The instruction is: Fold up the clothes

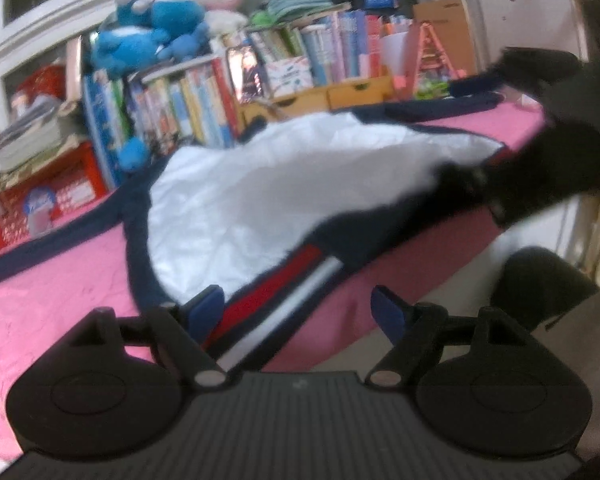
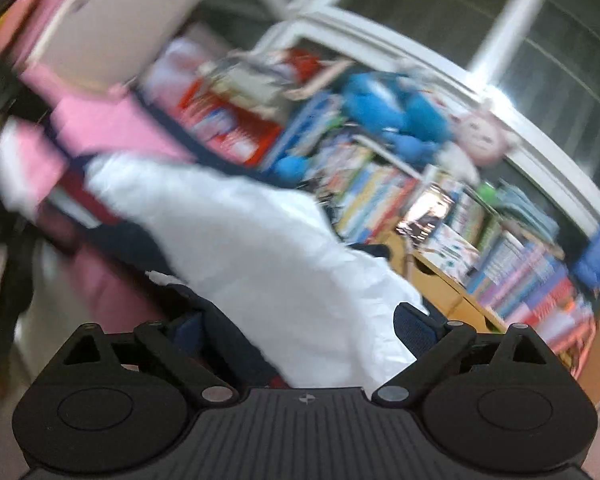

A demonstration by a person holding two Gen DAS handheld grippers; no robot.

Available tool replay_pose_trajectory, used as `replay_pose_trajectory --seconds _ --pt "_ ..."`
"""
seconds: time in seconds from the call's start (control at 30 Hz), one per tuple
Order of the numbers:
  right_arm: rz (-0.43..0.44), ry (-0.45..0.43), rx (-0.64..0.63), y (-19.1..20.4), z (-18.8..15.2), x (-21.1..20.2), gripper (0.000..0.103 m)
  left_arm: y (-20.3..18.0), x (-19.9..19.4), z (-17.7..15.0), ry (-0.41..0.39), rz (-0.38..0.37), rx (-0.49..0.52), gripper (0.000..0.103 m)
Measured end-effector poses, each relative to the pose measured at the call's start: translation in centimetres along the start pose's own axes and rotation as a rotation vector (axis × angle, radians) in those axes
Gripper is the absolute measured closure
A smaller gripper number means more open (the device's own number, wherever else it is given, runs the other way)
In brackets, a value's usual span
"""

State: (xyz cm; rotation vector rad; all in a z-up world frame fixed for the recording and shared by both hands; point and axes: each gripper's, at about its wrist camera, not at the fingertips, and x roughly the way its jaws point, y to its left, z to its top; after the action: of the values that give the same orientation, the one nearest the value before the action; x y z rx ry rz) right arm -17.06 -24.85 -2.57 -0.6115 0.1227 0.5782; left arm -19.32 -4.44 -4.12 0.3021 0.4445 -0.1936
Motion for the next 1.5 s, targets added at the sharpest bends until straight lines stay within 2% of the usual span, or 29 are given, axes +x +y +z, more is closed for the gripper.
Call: replay_pose_trajectory --seconds 0.07,0.13,0.2,0.27,0.3,0.33,0.4,0.5,0.53,0.6,0.67,0.73,0.8,0.83,0.93,1.03,1.13,1.17,1.2,1.23,1.37,1.43,1.5 --pt "-0.012 -0.001 0.096 -1.5 1.1 0.6 0.007 -0.6 0.6 0.5 -0.021 0.047 0.036 0.022" --pt "-0.026 0.007 0.138 -2.7 1.2 1.4 0.007 -0.8 1.5 0.8 -0.039 0.119 0.051 0.022" --pt "-0.034 0.018 0.154 -3.2 1.1 1.9 0.007 0.0 2.2 1.0 -0.049 0.206 0.002 0.022" --pt "-0.067 0.037 0.135 -3.1 0.2 1.6 0.007 1.2 2.6 0.8 -0.055 0.325 -0.045 0.021" --pt "-0.085 0.048 0.115 -2.9 -0.5 1.5 0.007 1.4 2.8 0.4 -0.053 0.406 -0.026 0.019" --pt "-0.103 0.059 0.094 -2.7 -1.3 1.4 0.007 1.5 3.0 0.0 -0.047 0.456 0.007 0.018" --pt "-0.107 0.091 0.054 -2.4 -3.2 1.2 0.006 1.7 3.4 -0.8 -0.021 0.532 0.051 0.019" --pt "-0.218 0.14 0.01 -3.8 -4.6 1.4 0.009 3.3 3.0 -0.4 -0.022 0.589 0.036 0.02" --pt "-0.256 0.156 -0.004 -4.2 -5.1 1.5 0.014 3.9 2.8 -0.2 -0.025 0.605 0.026 0.023" --pt "-0.332 0.188 -0.033 -5.2 -6.0 1.6 0.037 5.2 1.1 1.5 -0.067 0.568 -0.013 0.022" --pt "-0.315 0.159 0.079 -7.9 -4.9 0.2 0.039 5.8 -1.7 3.6 -0.126 0.522 -0.032 0.023" --pt "-0.35 0.091 0.144 -9.8 -3.0 -2.2 0.045 5.8 -4.3 4.7 -0.162 0.495 0.01 0.023" --pt "-0.351 0.059 0.201 -10.7 -2.8 -4.2 0.045 5.5 -5.9 4.9 -0.173 0.466 0.06 0.021" --pt "-0.351 0.043 0.229 -11.2 -2.6 -5.2 0.043 5.4 -5.9 4.4 -0.151 0.444 0.068 0.02" --pt "-0.274 0.14 0.272 -10.2 -5.5 -5.3 0.038 4.9 -4.5 2.2 -0.029 0.364 0.088 0.02" --pt "-0.197 0.235 0.308 -8.9 -8.3 -5.1 0.038 3.8 -2.5 -0.2 0.09 0.308 0.126 0.021" --pt "-0.109 0.295 0.306 -7.4 -9.6 -4.5 0.035 3.1 -1.8 -1.3 0.133 0.262 0.15 0.021" --pt "-0.083 0.3 0.302 -7.1 -9.7 -4.6 0.031 3.4 -1.9 -1.3 0.137 0.244 0.136 0.021" --pt "-0.052 0.299 0.305 -7.2 -9.7 -4.6 0.022 3.7 -2.0 -1.1 0.136 0.222 0.111 0.021" --pt "-0.021 0.297 0.308 -7.3 -9.6 -4.7 0.019 4.3 -2.3 -1.1 0.13 0.182 0.068 0.021" --pt "0.126 0.287 0.408 -9.0 -9.2 -4.8 0.018 7.2 -3.3 -1.7 0.094 -0.063 -0.155 0.019" --pt "0.235 0.271 0.499 -10.1 -9.2 -5.0 0.018 8.5 -4.1 -2.3 0.075 -0.144 -0.237 0.019" --pt "0.295 0.262 0.565 -11.5 -9.5 -5.7 0.018 9.9 -5.1 -3.0 0.061 -0.201 -0.301 0.018"
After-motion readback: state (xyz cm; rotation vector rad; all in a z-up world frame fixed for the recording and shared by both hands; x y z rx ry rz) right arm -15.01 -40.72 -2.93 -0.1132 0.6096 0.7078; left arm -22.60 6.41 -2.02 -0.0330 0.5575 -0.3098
